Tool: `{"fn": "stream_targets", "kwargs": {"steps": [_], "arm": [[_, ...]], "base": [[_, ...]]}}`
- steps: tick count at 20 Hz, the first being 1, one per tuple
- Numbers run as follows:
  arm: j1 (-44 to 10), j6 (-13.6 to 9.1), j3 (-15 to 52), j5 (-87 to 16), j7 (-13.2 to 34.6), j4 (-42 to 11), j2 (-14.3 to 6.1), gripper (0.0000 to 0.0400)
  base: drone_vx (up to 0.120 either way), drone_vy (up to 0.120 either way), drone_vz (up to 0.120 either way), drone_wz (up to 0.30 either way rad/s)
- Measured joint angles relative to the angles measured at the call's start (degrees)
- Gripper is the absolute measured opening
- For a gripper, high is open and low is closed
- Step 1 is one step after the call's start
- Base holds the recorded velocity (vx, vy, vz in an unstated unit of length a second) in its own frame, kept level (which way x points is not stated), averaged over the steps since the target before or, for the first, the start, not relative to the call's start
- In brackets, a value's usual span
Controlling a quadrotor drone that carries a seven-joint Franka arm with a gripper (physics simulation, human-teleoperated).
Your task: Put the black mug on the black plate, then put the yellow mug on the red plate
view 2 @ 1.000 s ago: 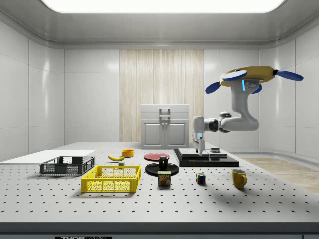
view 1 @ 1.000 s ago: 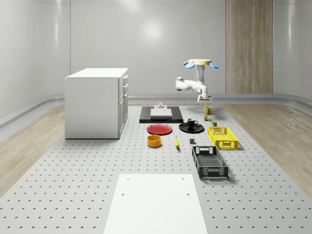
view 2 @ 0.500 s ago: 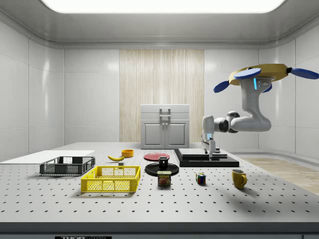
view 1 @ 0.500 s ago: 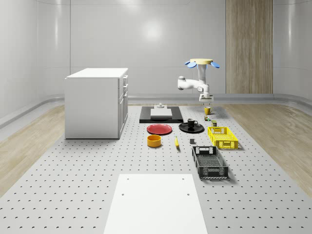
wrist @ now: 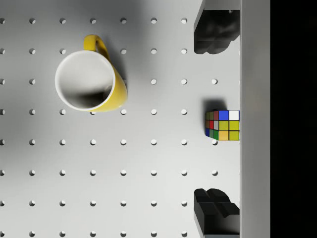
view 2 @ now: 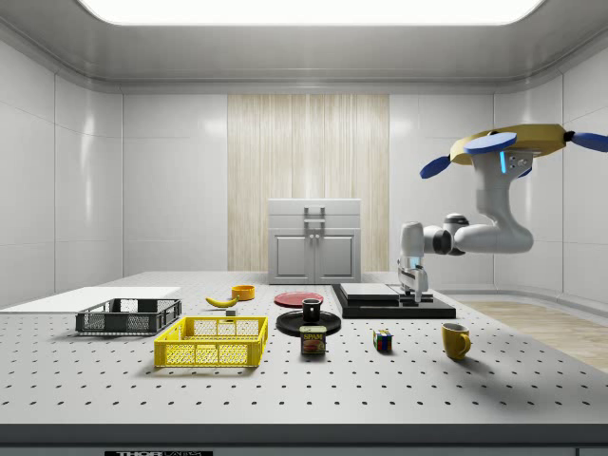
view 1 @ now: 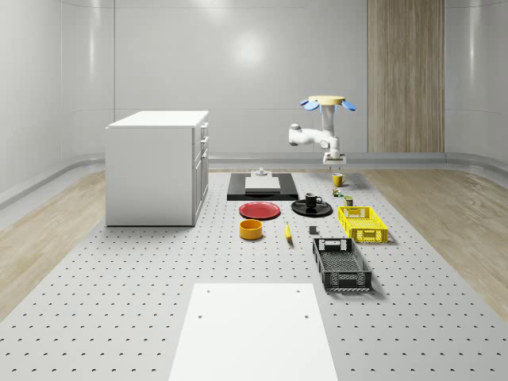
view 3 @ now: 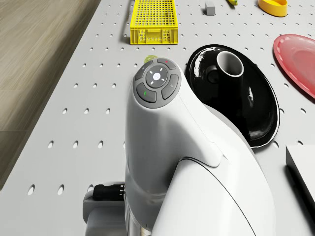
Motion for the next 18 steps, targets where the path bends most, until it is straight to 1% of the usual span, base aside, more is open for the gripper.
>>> {"fn": "stream_targets", "kwargs": {"steps": [5, 11, 14, 18], "arm": [[0.0, 0.02, 0.0, 0.01, 0.0, 0.0, -0.03, 0.04], [0.0, 0.05, 0.01, 0.02, 0.0, 0.0, -0.05, 0.04], [0.0, 0.06, 0.01, 0.02, 0.0, 0.0, -0.06, 0.04], [0.0, 0.07, 0.01, 0.03, 0.0, 0.0, -0.08, 0.04]], "base": [[-0.12, 0.0, -0.12, 0.0], [-0.12, 0.0, 0.0, 0.0], [-0.12, 0.0, -0.107, 0.0], [-0.12, 0.0, 0.0, 0.0]]}}
